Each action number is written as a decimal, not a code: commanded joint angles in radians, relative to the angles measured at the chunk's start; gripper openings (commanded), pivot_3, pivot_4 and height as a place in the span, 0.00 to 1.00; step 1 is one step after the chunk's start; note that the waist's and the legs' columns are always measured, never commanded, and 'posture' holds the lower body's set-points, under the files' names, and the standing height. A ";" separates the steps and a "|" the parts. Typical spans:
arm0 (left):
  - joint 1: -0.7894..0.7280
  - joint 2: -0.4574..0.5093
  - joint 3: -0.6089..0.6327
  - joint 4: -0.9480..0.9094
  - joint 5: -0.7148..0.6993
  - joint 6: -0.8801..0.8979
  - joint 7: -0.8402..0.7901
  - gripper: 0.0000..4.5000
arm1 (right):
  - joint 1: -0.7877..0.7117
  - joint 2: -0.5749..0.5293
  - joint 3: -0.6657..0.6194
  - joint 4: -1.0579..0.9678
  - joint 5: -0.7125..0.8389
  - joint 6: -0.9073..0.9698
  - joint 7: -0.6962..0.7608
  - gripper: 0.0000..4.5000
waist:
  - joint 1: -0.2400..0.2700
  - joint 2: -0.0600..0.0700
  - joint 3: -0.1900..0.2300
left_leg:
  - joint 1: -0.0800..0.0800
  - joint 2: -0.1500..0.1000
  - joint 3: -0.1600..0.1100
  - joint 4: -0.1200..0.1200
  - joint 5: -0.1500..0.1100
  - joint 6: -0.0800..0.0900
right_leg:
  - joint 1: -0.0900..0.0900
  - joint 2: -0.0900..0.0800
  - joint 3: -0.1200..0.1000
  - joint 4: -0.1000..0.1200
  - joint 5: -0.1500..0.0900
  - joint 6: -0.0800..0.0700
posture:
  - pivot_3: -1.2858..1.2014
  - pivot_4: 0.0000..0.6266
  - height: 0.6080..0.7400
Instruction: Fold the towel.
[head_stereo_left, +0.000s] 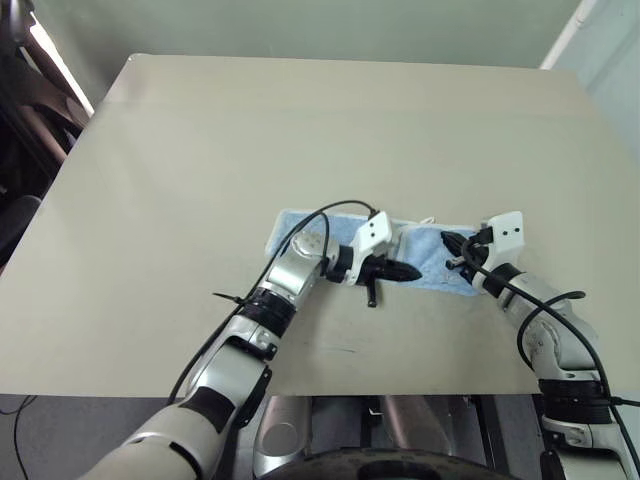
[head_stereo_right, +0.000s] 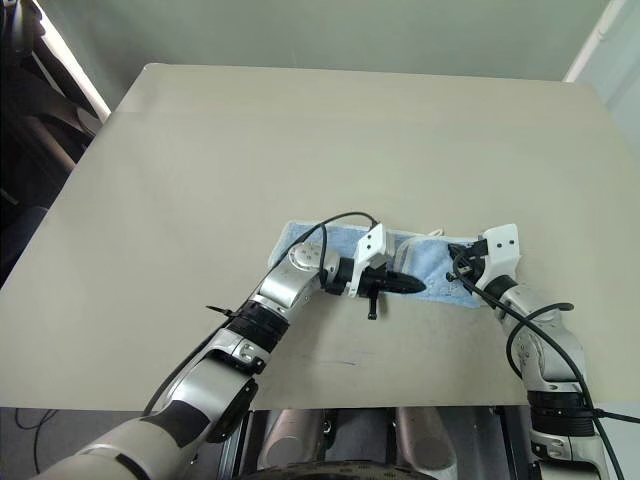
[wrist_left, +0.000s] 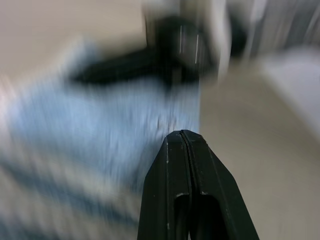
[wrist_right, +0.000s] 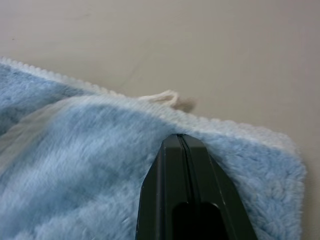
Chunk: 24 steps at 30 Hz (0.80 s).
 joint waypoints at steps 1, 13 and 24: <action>0.019 0.030 -0.044 0.030 0.066 -0.024 -0.001 0.00 | -0.010 -0.005 -0.021 -0.040 -0.001 -0.005 0.007 0.00 | 0.000 0.000 0.000 | 0.000 0.000 0.000 0.000 0.000 0.000 | 0.000 0.000 0.000 0.000 0.000 0.000 | 0.52 0.24 0.68; 0.038 0.020 0.172 -0.207 -0.188 0.057 -0.010 0.04 | -0.022 -0.013 -0.061 -0.096 0.086 0.009 0.071 0.00 | -0.003 0.001 0.001 | 0.001 0.000 0.000 -0.001 -0.001 -0.001 | 0.000 0.000 0.000 0.000 -0.002 -0.001 | 0.52 0.24 0.68; 0.029 0.161 0.398 -0.427 -0.359 0.316 0.162 0.81 | -0.052 -0.128 -0.091 -0.263 0.238 0.130 0.187 0.42 | -0.002 0.001 0.001 | -0.002 0.000 0.001 -0.001 -0.001 -0.001 | -0.002 0.000 0.000 0.000 -0.003 -0.001 | 0.52 0.24 0.68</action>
